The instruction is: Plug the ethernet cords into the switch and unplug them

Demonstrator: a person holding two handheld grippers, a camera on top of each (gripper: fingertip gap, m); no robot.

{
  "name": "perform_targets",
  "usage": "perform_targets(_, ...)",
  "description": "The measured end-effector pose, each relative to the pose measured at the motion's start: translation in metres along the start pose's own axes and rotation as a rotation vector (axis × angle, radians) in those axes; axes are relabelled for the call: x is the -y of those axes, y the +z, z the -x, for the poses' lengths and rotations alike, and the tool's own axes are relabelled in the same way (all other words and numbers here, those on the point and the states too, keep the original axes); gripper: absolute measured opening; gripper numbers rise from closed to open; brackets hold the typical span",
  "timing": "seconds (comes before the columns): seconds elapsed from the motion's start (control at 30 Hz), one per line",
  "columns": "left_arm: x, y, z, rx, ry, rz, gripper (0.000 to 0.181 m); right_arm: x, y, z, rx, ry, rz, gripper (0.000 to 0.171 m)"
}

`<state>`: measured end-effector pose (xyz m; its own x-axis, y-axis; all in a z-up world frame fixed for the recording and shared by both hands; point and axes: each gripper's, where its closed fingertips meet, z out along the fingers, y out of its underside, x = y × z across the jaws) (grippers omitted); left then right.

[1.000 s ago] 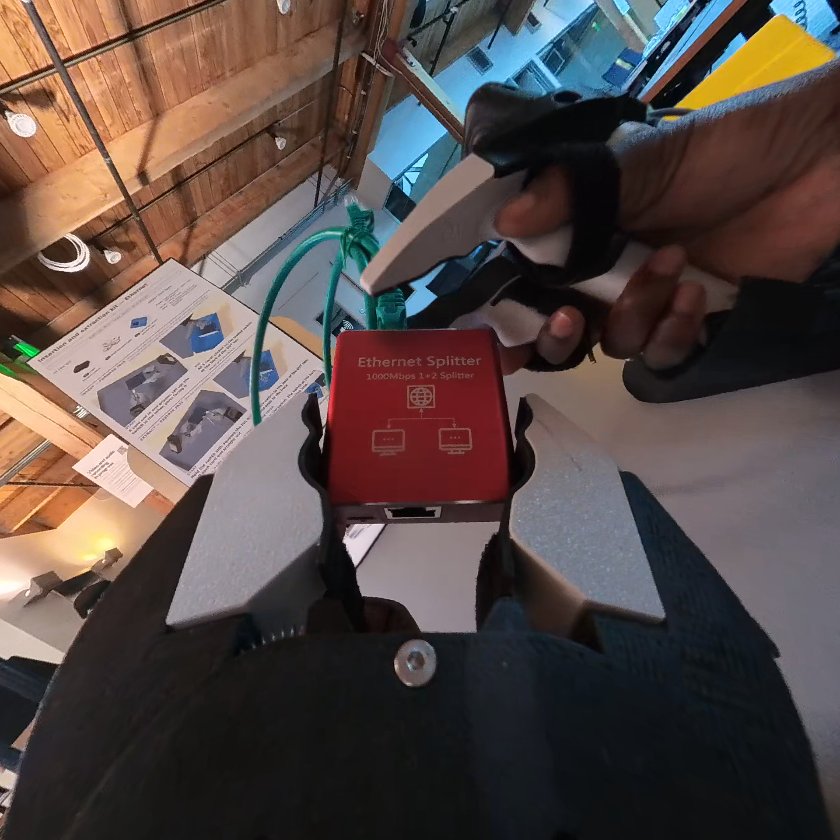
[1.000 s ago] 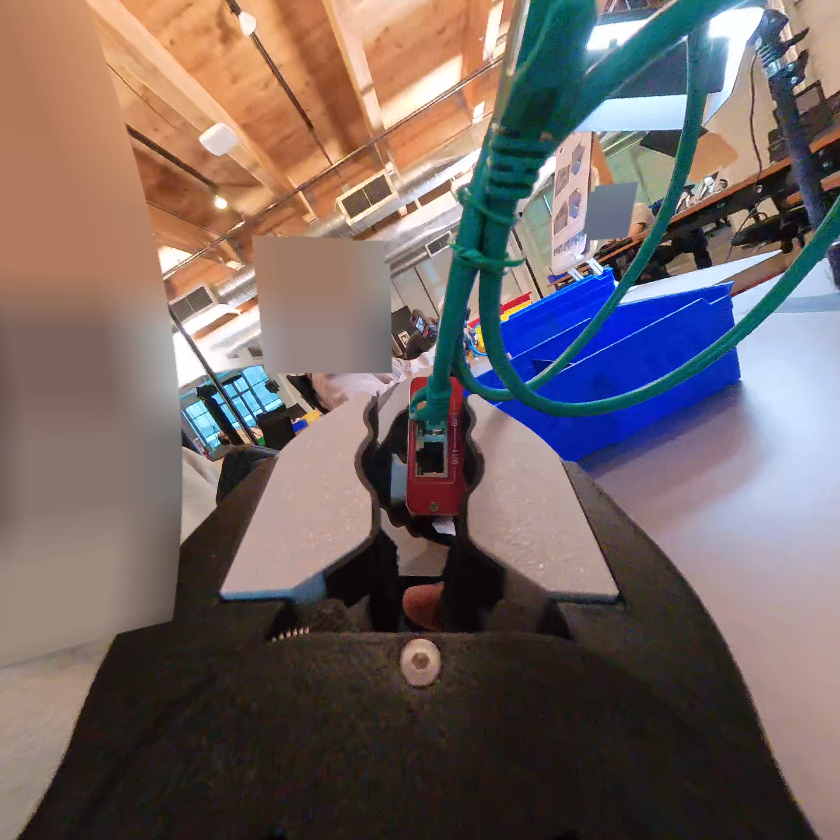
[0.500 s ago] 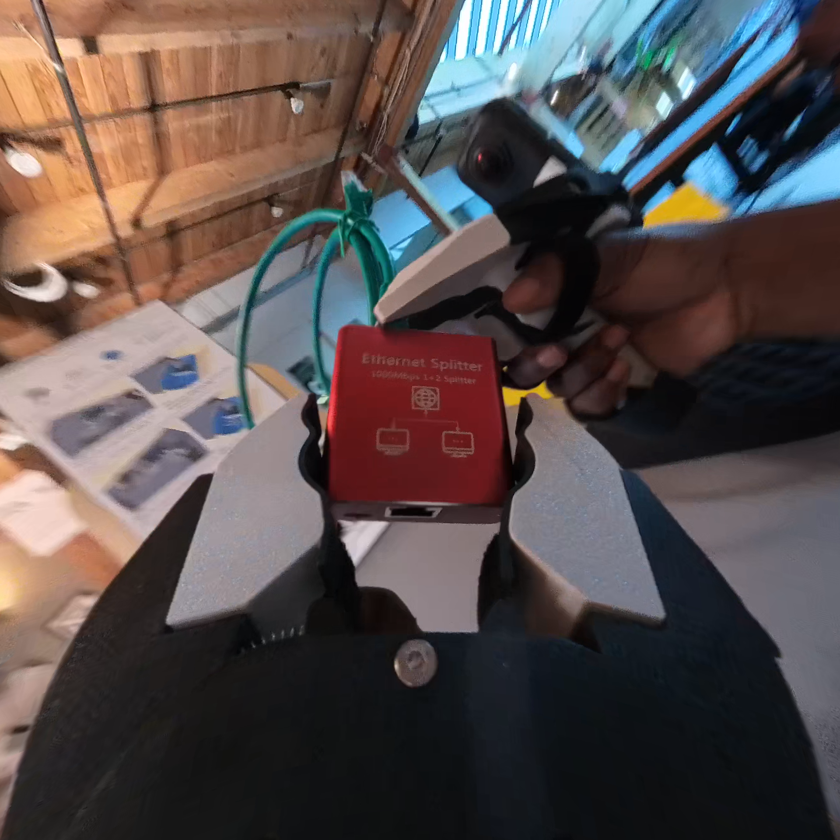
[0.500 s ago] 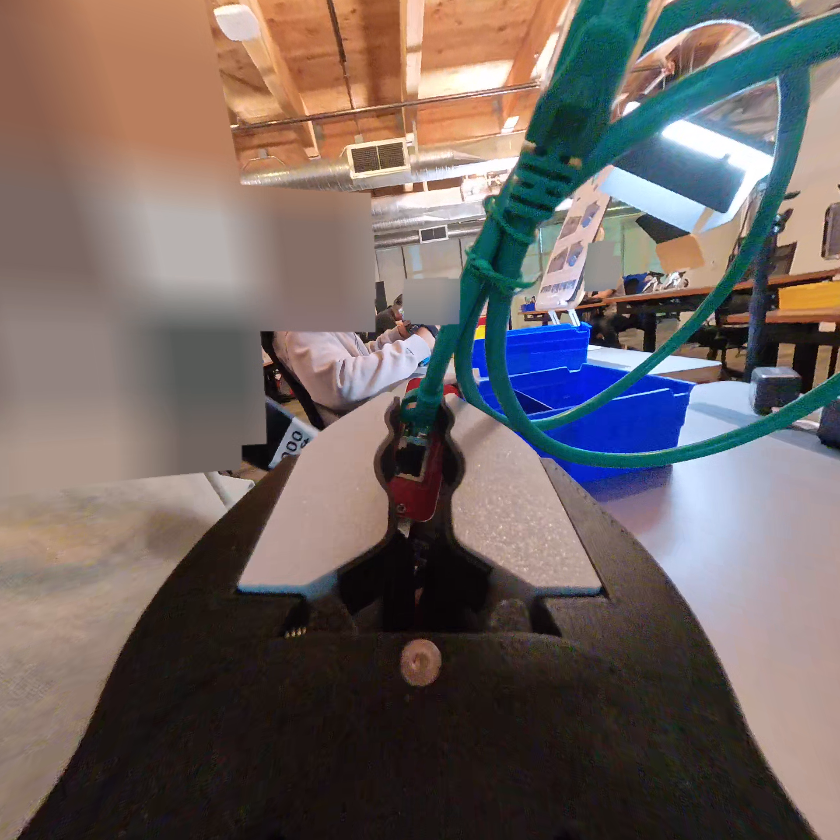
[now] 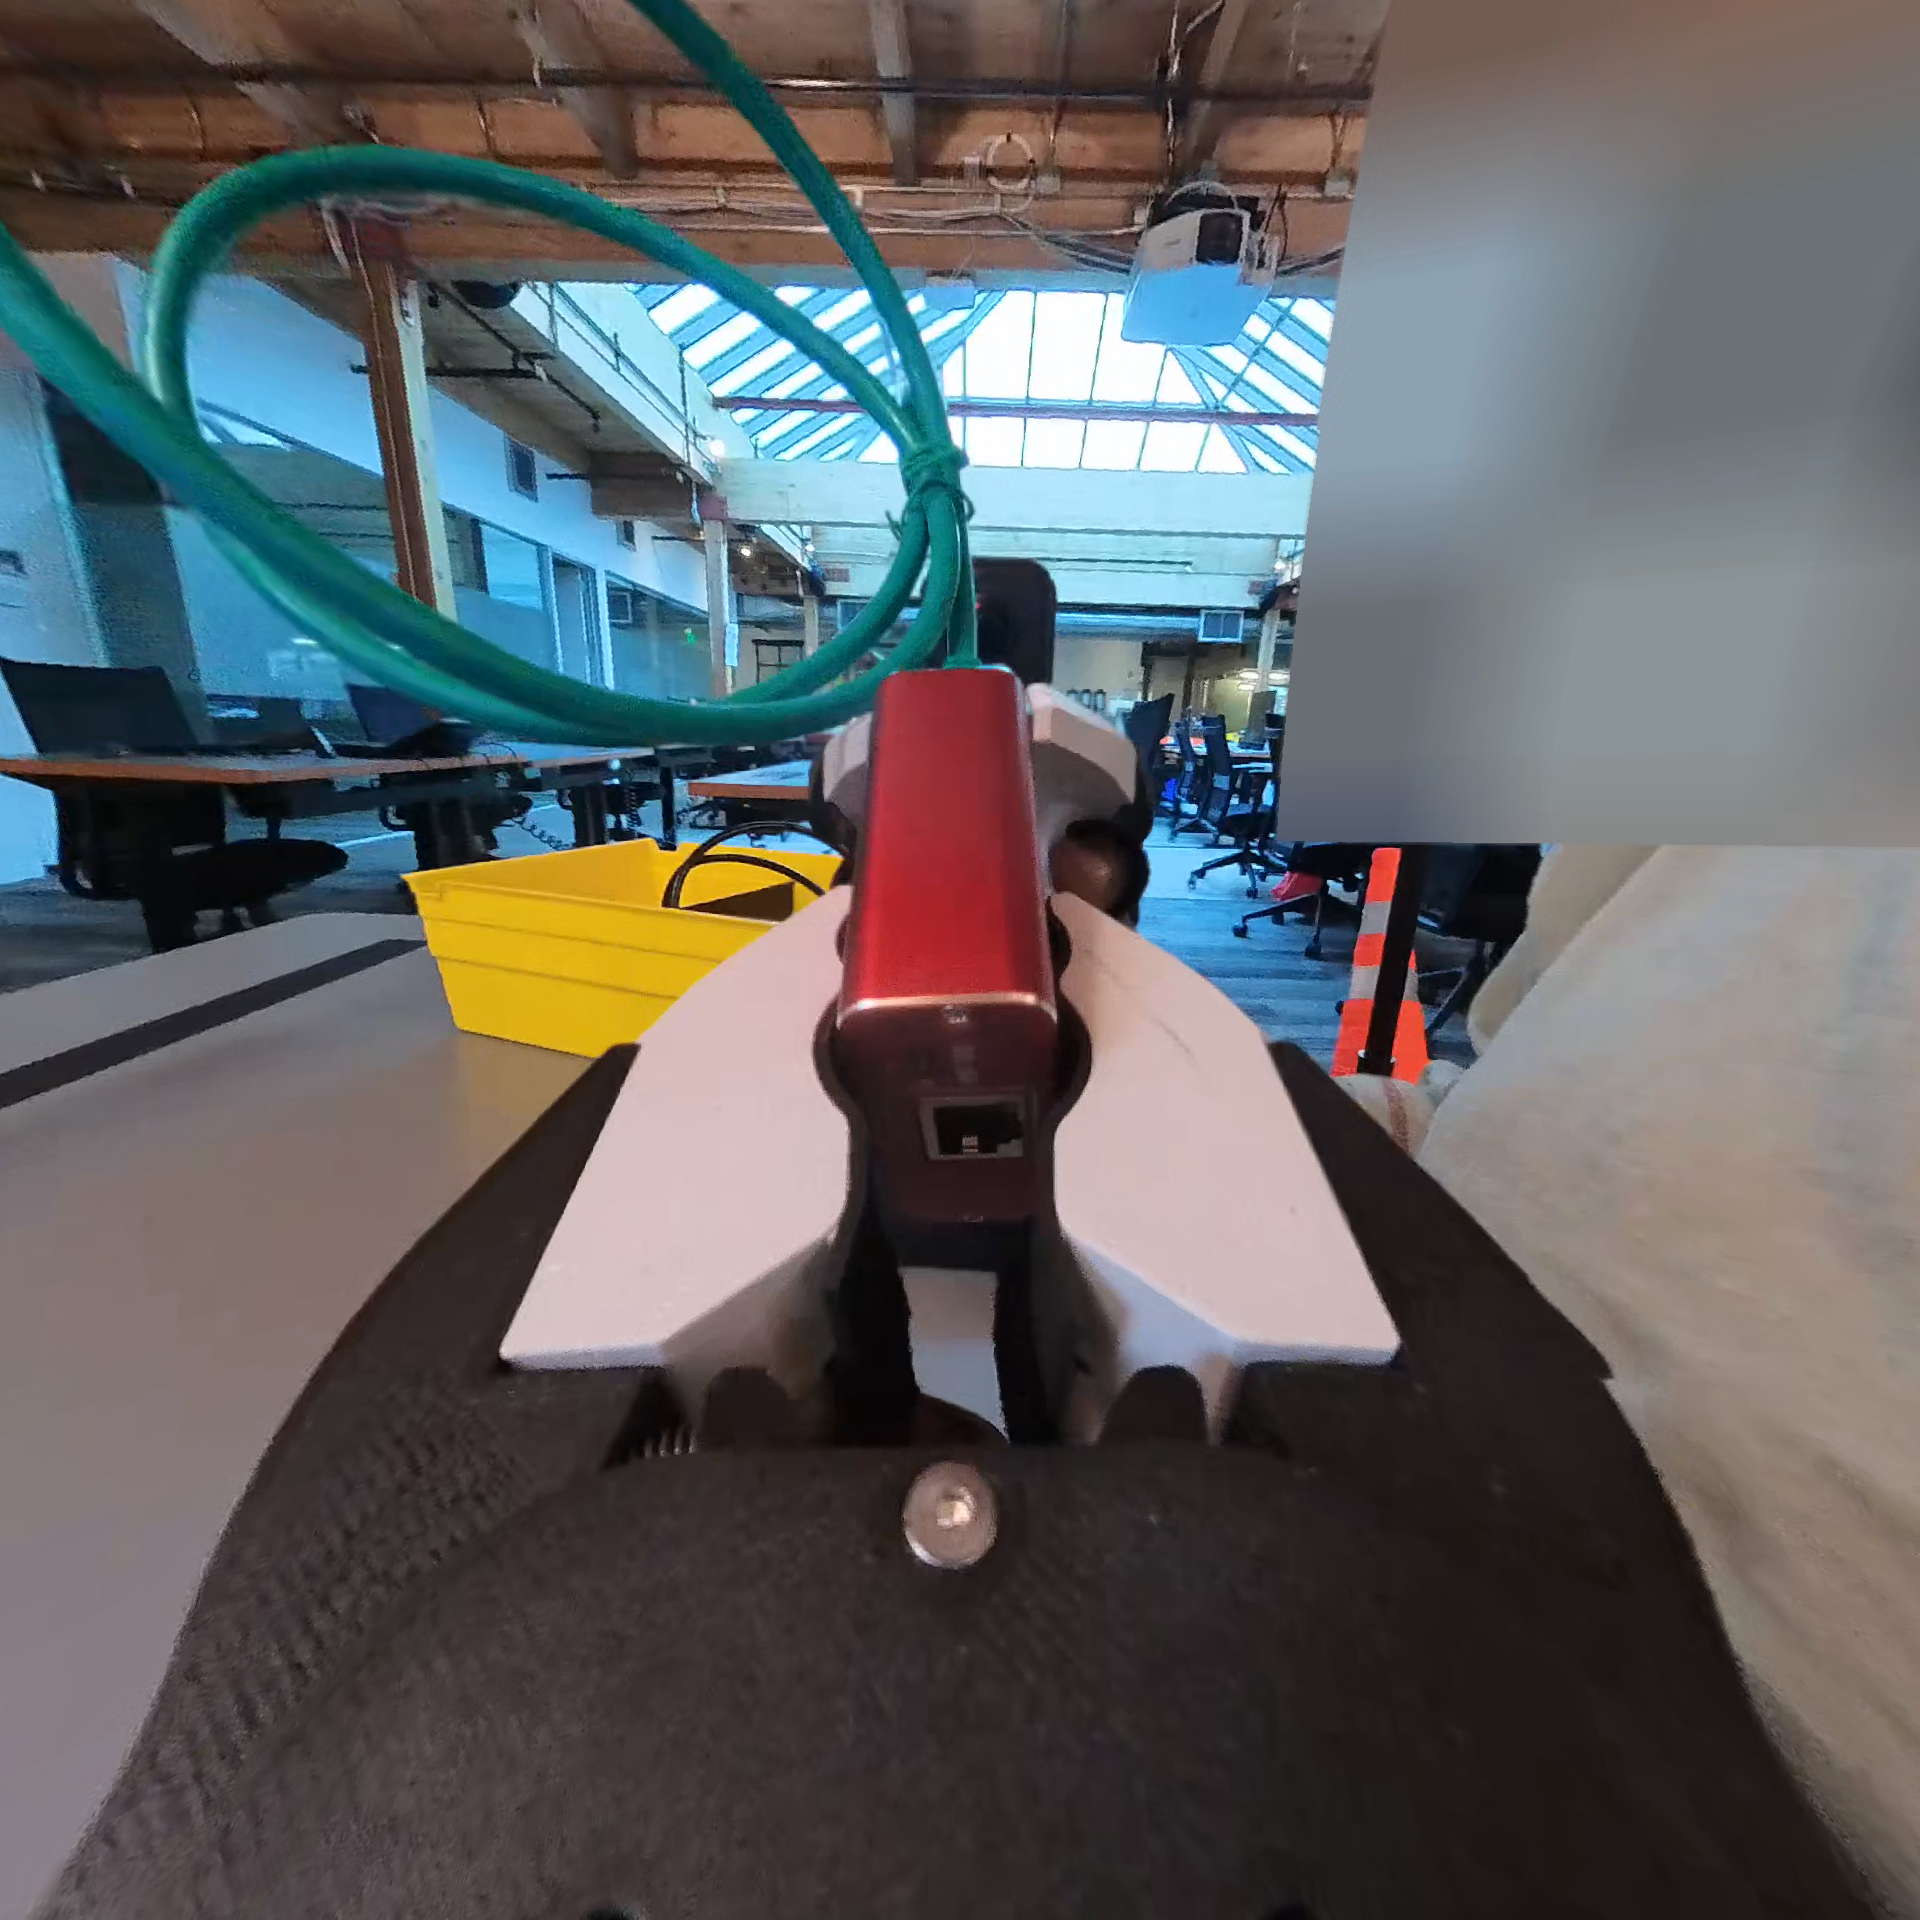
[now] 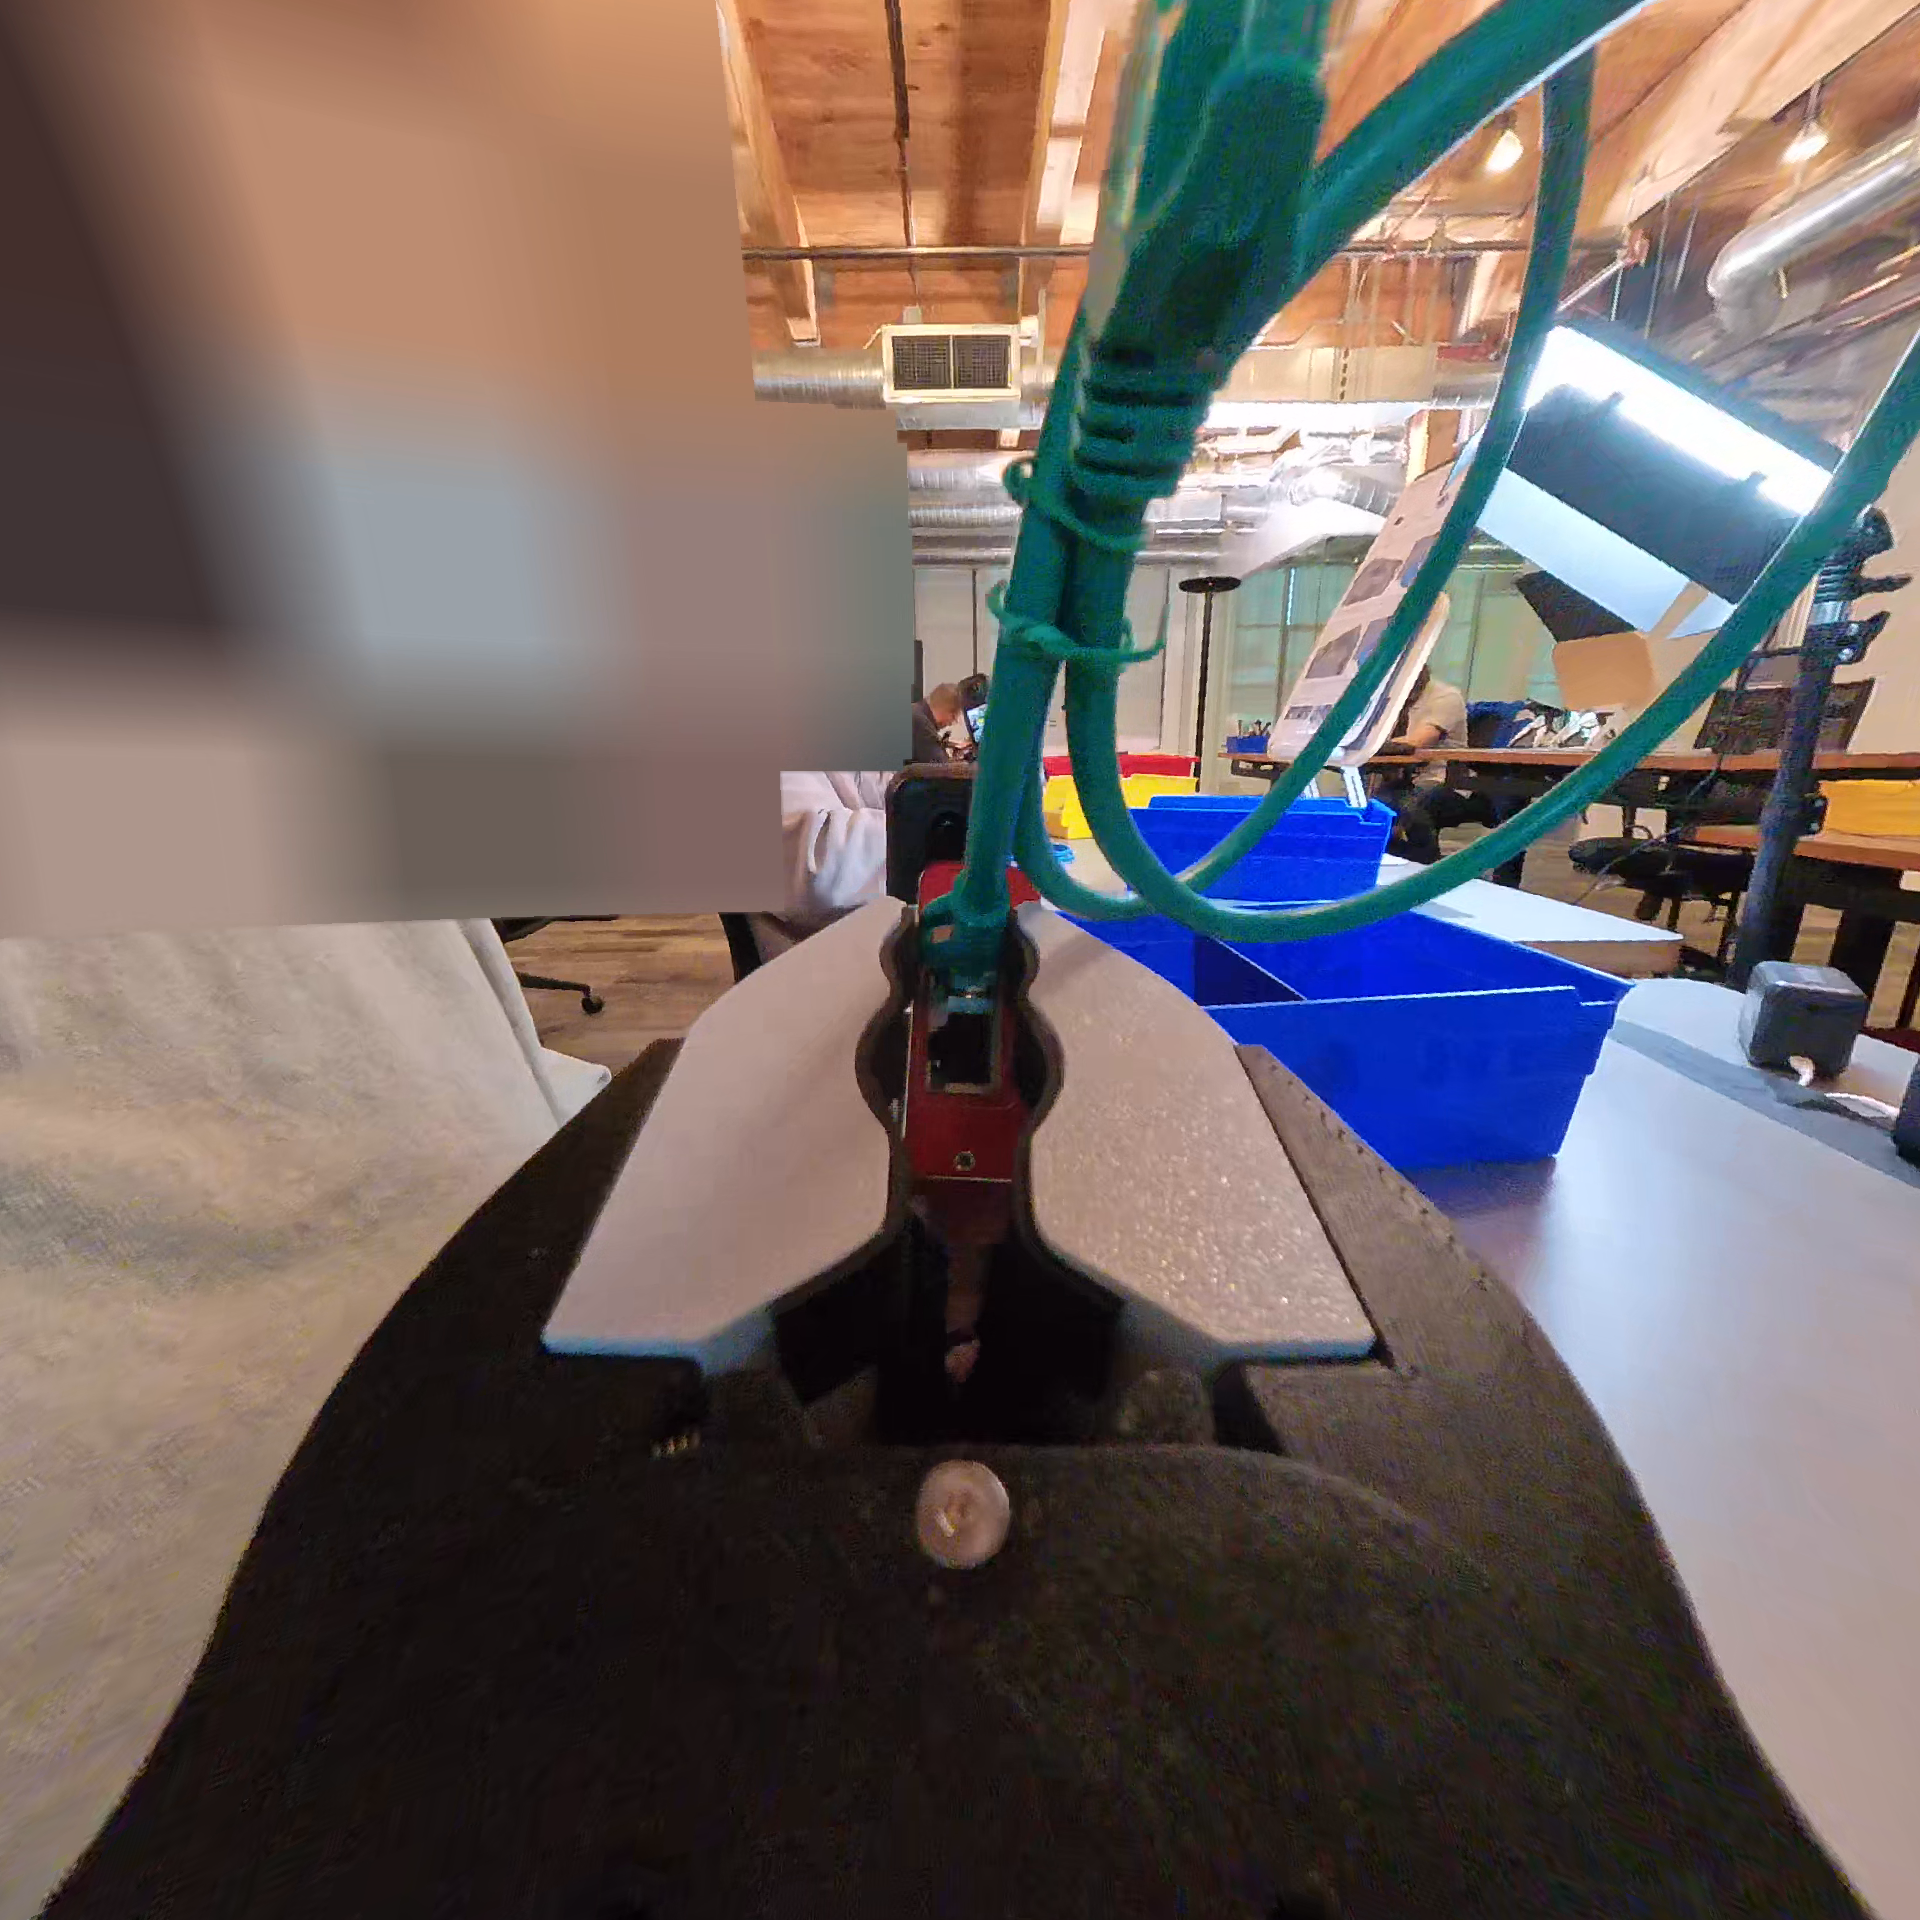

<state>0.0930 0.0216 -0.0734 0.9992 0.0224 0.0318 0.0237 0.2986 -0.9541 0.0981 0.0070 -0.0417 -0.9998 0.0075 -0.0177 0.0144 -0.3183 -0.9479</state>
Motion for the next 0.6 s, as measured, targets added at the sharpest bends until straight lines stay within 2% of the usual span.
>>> perform_targets(0.1, -0.001, -0.001, -0.002, -0.016, 0.001, 0.009, 0.029, 0.004, -0.006, 0.002, 0.029, 0.024, -0.013, 0.019)
perform_targets(0.53, -0.007, 0.0, -0.007, -0.061, -0.031, 0.038, 0.029, -0.009, -0.012, 0.003, -0.016, -0.086, 0.156, 0.022)
perform_targets(0.6, -0.009, 0.0, -0.007, -0.056, -0.028, 0.05, 0.029, -0.011, -0.013, 0.004, -0.012, -0.107, 0.172, 0.017)
